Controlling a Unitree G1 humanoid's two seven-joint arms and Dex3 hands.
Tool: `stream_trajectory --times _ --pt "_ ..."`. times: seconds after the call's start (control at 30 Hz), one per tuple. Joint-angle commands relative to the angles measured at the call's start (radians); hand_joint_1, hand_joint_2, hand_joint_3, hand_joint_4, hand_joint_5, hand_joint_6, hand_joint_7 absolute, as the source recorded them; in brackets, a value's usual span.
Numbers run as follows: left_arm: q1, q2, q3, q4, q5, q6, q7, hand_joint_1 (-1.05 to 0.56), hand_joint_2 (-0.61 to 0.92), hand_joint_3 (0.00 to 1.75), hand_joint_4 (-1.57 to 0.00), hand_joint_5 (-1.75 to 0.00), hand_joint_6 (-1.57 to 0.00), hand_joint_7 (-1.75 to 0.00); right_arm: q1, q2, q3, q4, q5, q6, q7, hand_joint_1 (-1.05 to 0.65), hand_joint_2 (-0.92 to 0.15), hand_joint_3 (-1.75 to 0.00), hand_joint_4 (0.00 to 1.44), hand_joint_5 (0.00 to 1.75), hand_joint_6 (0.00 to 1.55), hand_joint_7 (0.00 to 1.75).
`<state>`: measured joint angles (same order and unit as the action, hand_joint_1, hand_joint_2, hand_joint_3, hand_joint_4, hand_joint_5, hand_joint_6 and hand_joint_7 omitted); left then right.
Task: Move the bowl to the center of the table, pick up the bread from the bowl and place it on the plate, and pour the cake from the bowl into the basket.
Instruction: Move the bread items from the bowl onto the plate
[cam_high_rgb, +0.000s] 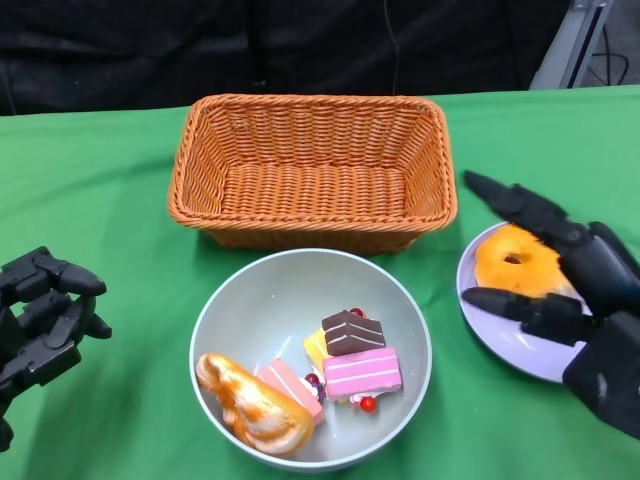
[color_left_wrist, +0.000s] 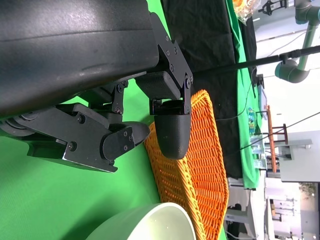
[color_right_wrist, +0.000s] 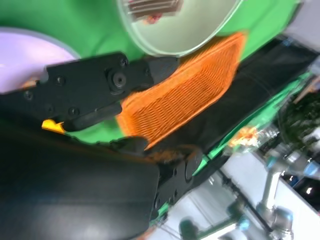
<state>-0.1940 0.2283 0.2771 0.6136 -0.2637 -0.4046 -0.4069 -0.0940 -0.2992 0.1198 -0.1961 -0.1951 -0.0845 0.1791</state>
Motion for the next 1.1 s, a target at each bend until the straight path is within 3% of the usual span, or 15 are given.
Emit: stream_trajectory --times 0.03,0.2,0.6,0.77,1.1 --pt "-0.005 0.017 0.000 0.009 0.009 -0.011 0.000 -0.01 0.75 0.70 -0.69 -1.54 -0.77 -1.19 0.009 0.016 0.012 -0.089 0.038 0.101 0.050 -0.63 -0.92 -0.11 0.37 0.11 0.36 0.04" --pt "-0.005 0.014 -0.002 0.009 0.019 -0.026 0.006 -0.01 0.76 0.69 -0.70 -1.54 -0.77 -1.19 -0.019 0.065 0.070 -0.194 0.045 0.242 0.089 -0.63 -0.92 -0.08 0.49 0.13 0.44 0.05" --pt "-0.011 0.014 -0.006 0.021 0.031 -0.036 0.008 -0.02 0.78 0.65 -0.70 -1.51 -0.78 -1.15 -0.136 0.138 0.223 -0.293 0.034 0.553 0.172 -0.72 -0.92 -0.16 0.55 0.10 0.44 0.01" --pt "-0.019 0.014 -0.007 0.035 0.033 -0.043 0.006 -0.03 0.78 0.64 -0.71 -1.51 -0.77 -1.16 -0.175 0.166 0.285 -0.294 0.042 0.647 0.196 -0.75 -0.92 -0.19 0.56 0.09 0.43 0.00" --pt "-0.028 0.018 -0.010 0.062 0.059 -0.084 0.009 -0.06 0.81 0.59 -0.66 -1.49 -0.77 -1.15 -0.215 0.201 0.332 -0.293 0.082 0.775 0.218 -0.78 -0.92 -0.21 0.55 0.07 0.38 0.00"
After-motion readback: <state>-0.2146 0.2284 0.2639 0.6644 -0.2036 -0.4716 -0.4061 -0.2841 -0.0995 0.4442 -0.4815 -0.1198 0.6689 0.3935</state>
